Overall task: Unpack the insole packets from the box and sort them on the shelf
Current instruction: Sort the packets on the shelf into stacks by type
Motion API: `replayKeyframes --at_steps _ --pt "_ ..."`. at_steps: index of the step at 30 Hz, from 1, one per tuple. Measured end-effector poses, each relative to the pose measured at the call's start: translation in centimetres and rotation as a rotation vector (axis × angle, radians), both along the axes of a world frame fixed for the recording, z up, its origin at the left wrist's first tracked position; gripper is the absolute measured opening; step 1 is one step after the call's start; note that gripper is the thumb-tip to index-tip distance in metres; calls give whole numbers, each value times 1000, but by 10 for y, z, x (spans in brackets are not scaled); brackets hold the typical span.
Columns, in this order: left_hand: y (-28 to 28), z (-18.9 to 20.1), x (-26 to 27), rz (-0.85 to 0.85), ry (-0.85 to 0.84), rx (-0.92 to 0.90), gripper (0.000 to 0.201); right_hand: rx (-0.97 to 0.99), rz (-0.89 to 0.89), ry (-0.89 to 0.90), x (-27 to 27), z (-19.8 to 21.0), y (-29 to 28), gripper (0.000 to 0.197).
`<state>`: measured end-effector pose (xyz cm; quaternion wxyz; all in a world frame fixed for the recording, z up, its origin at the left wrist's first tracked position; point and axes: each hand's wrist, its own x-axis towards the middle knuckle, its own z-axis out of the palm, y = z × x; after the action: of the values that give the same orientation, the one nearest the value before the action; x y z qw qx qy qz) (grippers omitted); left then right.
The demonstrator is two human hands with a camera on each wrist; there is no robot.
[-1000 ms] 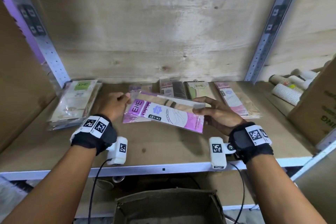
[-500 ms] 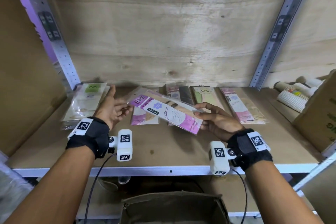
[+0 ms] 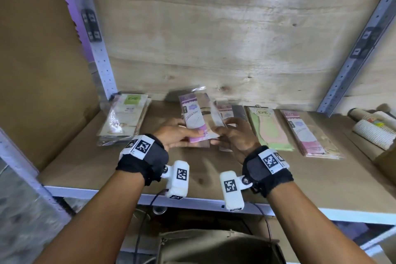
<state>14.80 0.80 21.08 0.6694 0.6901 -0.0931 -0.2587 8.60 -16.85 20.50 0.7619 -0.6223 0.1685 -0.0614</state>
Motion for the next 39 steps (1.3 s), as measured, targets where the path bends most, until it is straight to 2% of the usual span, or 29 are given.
replayKeyframes --at_steps 3,7,12,15,18,24,29,32,33,35,36,39 --pt "4 1 17 73 -63 114 40 -92 9 52 16 7 6 42" --pt "8 -5 40 126 -150 246 41 -608 50 164 39 13 8 36" --pt "5 -24 62 123 -177 387 42 -947 59 251 59 11 19 34" --pt "4 -35 69 134 -202 507 48 -1126 125 326 66 7 24 52" --pt "3 -42 71 131 -209 568 52 -1292 149 364 71 2 25 88" --pt "2 -41 68 108 -220 642 51 -1340 197 396 78 -4 24 96" --pt "1 -37 66 91 -260 711 54 -1372 211 426 81 -4 23 95" --pt "11 -26 66 112 -319 776 50 -1384 206 442 78 -2 20 74" --pt "19 -19 67 148 -355 790 50 -1379 195 435 77 2 20 66" --pt "42 -5 70 271 -423 798 66 -1391 188 402 78 11 19 52" --pt "54 1 72 339 -458 772 65 -1402 185 375 80 17 20 43" --pt "90 12 74 492 -577 696 41 -1348 225 297 89 29 35 25"
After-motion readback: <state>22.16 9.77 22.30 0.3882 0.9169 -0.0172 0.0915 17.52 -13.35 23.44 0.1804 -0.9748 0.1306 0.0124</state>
